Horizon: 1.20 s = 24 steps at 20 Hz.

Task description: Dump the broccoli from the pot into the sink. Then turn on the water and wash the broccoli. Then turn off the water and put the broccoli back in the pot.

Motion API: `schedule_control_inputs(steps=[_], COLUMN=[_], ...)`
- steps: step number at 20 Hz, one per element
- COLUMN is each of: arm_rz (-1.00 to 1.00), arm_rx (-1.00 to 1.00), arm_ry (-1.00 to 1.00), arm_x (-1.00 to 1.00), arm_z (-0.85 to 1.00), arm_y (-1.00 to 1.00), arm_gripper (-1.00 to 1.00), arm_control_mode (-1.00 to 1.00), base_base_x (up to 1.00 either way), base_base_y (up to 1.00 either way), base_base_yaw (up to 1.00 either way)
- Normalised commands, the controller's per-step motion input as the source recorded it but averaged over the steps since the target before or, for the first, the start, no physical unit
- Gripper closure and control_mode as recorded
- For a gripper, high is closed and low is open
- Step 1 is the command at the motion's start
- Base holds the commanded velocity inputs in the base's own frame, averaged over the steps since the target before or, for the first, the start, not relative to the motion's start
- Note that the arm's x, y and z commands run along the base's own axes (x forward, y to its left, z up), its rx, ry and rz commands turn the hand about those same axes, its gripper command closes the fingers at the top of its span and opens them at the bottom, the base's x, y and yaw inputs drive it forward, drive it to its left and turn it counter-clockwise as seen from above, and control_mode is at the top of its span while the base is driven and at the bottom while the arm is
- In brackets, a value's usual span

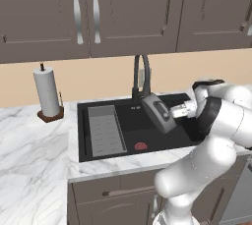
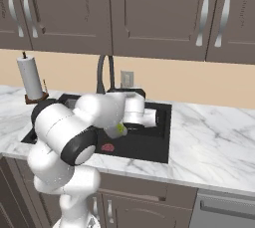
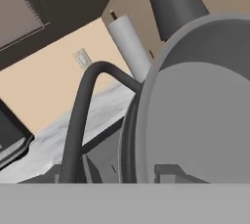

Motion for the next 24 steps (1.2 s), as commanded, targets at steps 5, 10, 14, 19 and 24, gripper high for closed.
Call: schedule_control_inputs(steps=[5, 10, 14, 19, 24], arm_rz=[0.07, 0.06, 0.06, 0.05, 0.03], arm_rx=[0.11, 0.09, 0.07, 0.07, 0.07], arm_ry=[0.02, 0.01, 0.02, 0.02, 0.00], arm_x=[0.20, 0.06, 0.05, 0.19, 0.36], arm_z=[-0.05, -0.13, -0.23, -0.24, -0.21], arm_y=[0.00, 0.00, 0.00, 0.00, 0.00], arm_gripper=[1.00, 1.00, 1.00, 1.00, 1.00], arm_control_mode=[-1.00, -1.00, -1.00, -1.00, -1.00], base_base_x=[0.00, 0.00, 0.00, 0.00, 0.00], base_base_y=[0.00, 0.00, 0.00, 0.00, 0.00], base_base_yaw=[0.00, 0.00, 0.00, 0.00, 0.00])
